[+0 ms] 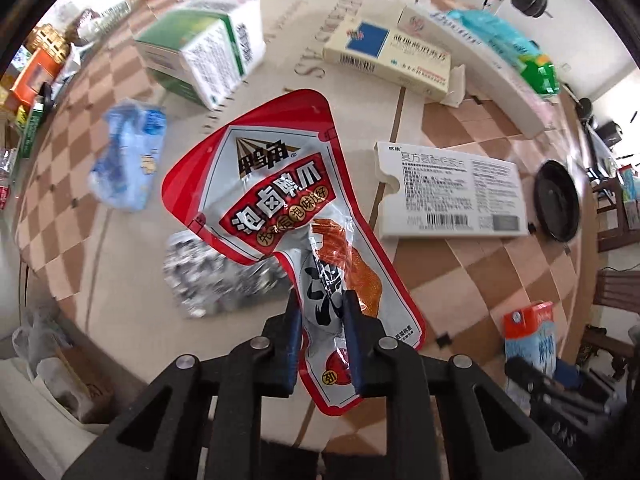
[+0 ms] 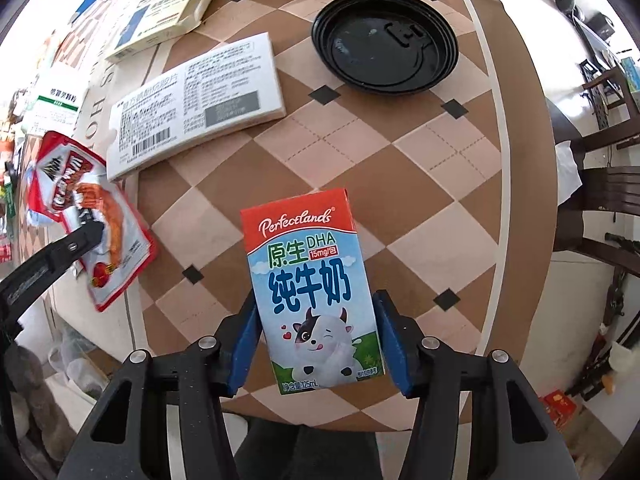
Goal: Collect trash
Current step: 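Carry the pouch and milk carton over the white bin and release both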
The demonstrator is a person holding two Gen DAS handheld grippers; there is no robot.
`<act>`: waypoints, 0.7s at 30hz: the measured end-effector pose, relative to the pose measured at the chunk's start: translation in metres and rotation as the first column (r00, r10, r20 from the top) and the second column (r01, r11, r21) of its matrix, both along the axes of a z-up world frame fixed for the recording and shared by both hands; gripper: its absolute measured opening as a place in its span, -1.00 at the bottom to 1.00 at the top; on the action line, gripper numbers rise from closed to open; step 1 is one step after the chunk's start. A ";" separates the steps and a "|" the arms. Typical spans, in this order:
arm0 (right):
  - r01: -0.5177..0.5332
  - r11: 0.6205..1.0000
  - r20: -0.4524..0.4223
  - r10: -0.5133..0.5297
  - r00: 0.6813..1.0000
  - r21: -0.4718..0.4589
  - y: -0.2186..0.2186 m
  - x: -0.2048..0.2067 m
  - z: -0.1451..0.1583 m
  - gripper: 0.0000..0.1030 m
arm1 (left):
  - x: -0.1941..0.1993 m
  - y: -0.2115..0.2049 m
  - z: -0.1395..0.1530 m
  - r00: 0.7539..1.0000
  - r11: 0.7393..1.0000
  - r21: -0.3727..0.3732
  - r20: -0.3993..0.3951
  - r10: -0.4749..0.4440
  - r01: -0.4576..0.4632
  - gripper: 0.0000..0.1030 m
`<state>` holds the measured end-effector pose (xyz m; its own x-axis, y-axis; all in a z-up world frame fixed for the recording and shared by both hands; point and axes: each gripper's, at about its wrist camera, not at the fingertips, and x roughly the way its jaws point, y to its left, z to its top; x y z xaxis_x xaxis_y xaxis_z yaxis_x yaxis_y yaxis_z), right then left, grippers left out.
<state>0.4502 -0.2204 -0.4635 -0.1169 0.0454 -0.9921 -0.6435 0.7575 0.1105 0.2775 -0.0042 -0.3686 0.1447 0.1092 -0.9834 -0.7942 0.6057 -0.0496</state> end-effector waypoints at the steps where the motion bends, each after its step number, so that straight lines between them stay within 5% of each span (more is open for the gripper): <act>1: -0.001 1.000 0.004 0.001 1.000 0.003 -0.002 -0.003 0.002 0.09 | -0.006 -0.002 0.006 1.000 1.000 0.012 0.002 -0.002 0.002 -0.70; 10: 0.009 0.994 0.036 -0.013 0.999 0.106 -0.031 -0.064 0.032 0.07 | -0.087 -0.032 0.062 0.994 0.989 0.125 0.062 -0.086 0.078 -0.70; 15: -0.047 0.985 0.021 0.044 0.999 0.167 -0.048 -0.132 0.051 0.07 | -0.157 -0.049 0.069 0.994 0.996 0.065 0.087 -0.069 0.063 -0.70; 21: -0.205 0.972 -0.081 0.215 0.973 0.111 -0.071 -0.206 0.021 0.07 | -0.214 -0.073 -0.006 0.999 0.989 -0.145 0.026 0.036 -0.032 -0.70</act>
<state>0.2447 -0.2916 -0.4428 -0.2253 0.1093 -0.9681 -0.7703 0.5884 0.2457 0.0632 -0.0770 -0.3746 0.1712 -0.0286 -0.9848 -0.8112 0.5633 -0.1573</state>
